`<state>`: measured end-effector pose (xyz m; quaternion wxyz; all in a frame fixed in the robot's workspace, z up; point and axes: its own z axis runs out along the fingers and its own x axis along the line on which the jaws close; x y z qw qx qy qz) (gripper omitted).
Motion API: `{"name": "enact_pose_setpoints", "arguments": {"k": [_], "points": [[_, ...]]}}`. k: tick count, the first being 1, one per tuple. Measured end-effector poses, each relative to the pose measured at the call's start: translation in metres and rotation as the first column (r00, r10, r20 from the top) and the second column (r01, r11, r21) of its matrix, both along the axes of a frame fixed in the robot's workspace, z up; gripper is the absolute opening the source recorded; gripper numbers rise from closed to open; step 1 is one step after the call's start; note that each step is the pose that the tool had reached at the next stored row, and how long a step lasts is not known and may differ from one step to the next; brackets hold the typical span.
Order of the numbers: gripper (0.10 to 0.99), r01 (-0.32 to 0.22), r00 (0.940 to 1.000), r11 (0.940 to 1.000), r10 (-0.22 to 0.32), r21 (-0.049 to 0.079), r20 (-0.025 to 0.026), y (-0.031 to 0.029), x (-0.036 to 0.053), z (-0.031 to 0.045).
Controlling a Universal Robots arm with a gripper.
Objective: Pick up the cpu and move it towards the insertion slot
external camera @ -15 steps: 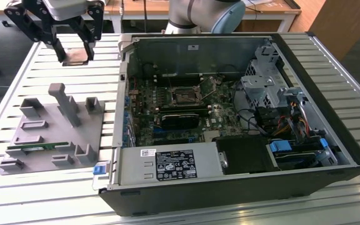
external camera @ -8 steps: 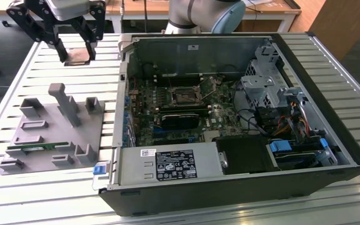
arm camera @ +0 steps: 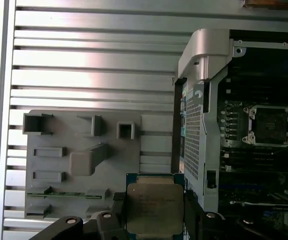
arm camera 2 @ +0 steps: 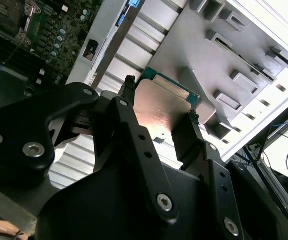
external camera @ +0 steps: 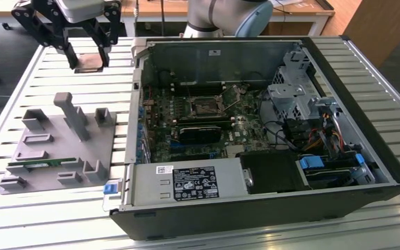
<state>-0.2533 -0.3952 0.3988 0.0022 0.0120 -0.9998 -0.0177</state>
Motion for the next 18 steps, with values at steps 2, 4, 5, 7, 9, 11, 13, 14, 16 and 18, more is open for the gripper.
{"name": "enact_pose_setpoints", "arguments": {"k": [2, 4, 5, 7, 9, 11, 13, 14, 16, 18], "points": [[0.545, 0.000, 1.0000, 1.0000, 0.000, 0.000, -0.0002, 0.0007, 0.0041, 0.0000], [0.545, 0.000, 1.0000, 1.0000, 0.000, 0.000, -0.0002, 0.0015, 0.0075, 0.0000], [0.545, 0.000, 1.0000, 1.0000, 0.000, 0.000, -0.0003, 0.0023, 0.0110, 0.0000], [0.545, 0.000, 1.0000, 1.0000, 0.000, 0.000, -0.0004, 0.0033, 0.0147, 0.0000], [0.545, 0.000, 1.0000, 1.0000, 0.000, 0.000, -0.0005, 0.0045, 0.0184, 0.0000], [0.545, 0.000, 1.0000, 1.0000, 0.000, 0.000, -0.0006, 0.0057, 0.0223, 0.0001], [0.545, 0.000, 1.0000, 1.0000, 0.000, 0.000, -0.0007, 0.0067, 0.0266, 0.0000], [0.545, 0.000, 1.0000, 1.0000, 0.000, 0.000, -0.0008, 0.0071, 0.0288, 0.0001], [0.545, 0.000, 1.0000, 1.0000, 0.000, 0.000, -0.0008, 0.0077, 0.0330, 0.0000], [0.545, 0.000, 1.0000, 1.0000, 0.000, 0.000, -0.0010, 0.0083, 0.0368, 0.0001]]}}
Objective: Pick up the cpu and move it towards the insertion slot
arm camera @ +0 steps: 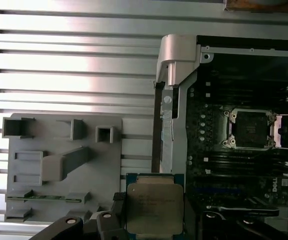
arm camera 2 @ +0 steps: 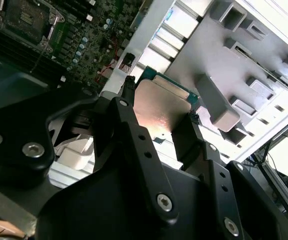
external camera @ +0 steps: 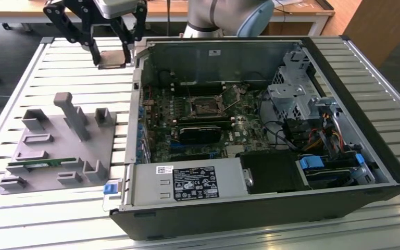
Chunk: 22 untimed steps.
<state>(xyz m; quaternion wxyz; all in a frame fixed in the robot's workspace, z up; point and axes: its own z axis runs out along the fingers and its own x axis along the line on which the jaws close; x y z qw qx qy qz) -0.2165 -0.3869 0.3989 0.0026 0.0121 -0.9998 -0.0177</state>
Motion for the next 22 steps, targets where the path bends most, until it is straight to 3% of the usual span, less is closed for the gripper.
{"name": "enact_pose_setpoints", "arguments": {"k": [17, 22], "points": [[0.545, 0.000, 1.0000, 1.0000, 0.000, 0.000, -0.0006, 0.0067, 0.0400, -0.0004], [0.545, 0.000, 1.0000, 1.0000, 0.000, 0.000, -0.0006, 0.0122, 0.0571, -0.0008]]}}
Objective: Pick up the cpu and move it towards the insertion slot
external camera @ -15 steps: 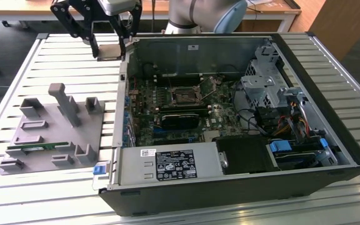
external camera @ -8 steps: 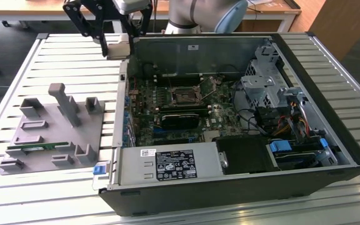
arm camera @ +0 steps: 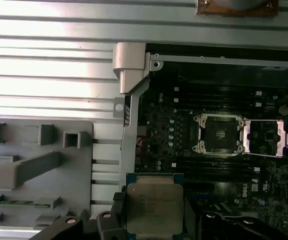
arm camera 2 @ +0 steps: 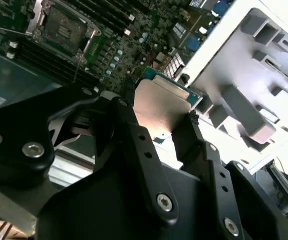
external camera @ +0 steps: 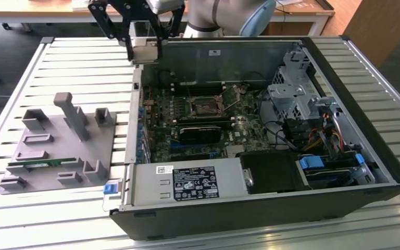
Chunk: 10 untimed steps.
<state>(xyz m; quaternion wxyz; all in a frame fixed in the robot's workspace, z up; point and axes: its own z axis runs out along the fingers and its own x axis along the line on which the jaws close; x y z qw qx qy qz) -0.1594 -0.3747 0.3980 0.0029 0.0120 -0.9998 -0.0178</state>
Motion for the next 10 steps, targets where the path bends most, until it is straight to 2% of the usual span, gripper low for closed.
{"name": "enact_pose_setpoints", "arguments": {"k": [10], "points": [[0.545, 0.000, 1.0000, 1.0000, 0.000, 0.000, 0.0000, 0.0134, 0.0297, -0.0026]]}}
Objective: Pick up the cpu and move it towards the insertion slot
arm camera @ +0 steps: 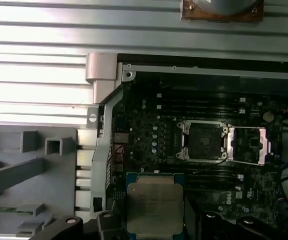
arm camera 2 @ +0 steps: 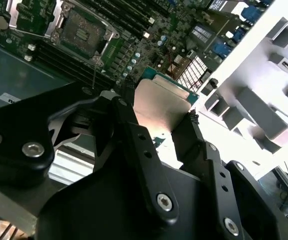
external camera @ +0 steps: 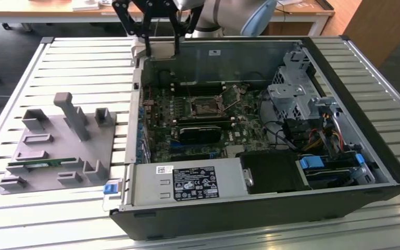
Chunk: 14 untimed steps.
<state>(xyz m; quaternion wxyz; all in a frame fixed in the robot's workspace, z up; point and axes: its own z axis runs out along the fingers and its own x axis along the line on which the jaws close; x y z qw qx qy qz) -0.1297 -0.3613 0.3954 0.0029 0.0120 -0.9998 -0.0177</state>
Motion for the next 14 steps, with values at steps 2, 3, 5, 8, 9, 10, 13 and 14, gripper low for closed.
{"name": "enact_pose_setpoints", "arguments": {"k": [2, 3, 5, 8, 9, 10, 13, 14], "points": [[0.545, 0.000, 1.0000, 1.0000, 0.000, 0.000, 0.0000, 0.0030, 0.0064, -0.0008], [0.545, 0.000, 1.0000, 1.0000, 0.000, 0.000, 0.0000, 0.0046, 0.0093, -0.0012], [0.545, 0.000, 1.0000, 1.0000, 0.000, 0.000, 0.0000, 0.0077, 0.0151, -0.0018], [0.545, 0.000, 1.0000, 1.0000, 0.000, 0.000, -0.0001, 0.0124, 0.0229, -0.0026], [0.545, 0.000, 1.0000, 1.0000, 0.000, 0.000, 0.0000, 0.0132, 0.0250, -0.0029], [0.545, 0.000, 1.0000, 1.0000, 0.000, 0.000, 0.0001, 0.0140, 0.0270, -0.0031], [0.545, 0.000, 1.0000, 1.0000, 0.000, 0.000, 0.0005, 0.0153, 0.0308, -0.0034], [0.545, 0.000, 1.0000, 1.0000, 0.000, 0.000, 0.0011, 0.0155, 0.0317, -0.0035]]}}
